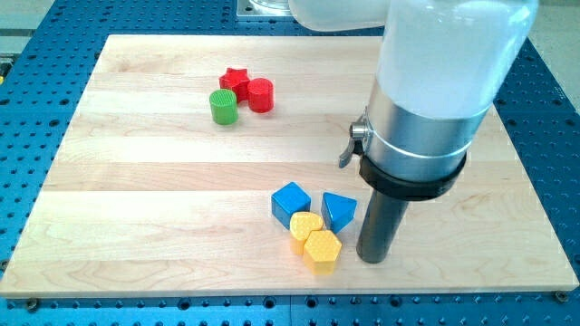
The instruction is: Move the hexagon to the bottom left of the board
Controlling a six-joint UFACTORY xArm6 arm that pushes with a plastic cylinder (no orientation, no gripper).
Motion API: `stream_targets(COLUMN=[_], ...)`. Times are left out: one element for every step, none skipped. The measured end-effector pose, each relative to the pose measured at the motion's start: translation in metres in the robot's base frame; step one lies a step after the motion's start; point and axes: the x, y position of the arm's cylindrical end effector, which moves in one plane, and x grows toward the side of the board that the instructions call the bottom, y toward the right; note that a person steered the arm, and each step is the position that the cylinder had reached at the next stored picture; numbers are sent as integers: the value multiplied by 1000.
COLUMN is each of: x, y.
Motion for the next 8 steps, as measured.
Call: stream_targets(x=[10,21,23,29,29,28,24,-12], y=[-53,-70,-62,-71,-94,-182,-258,-201])
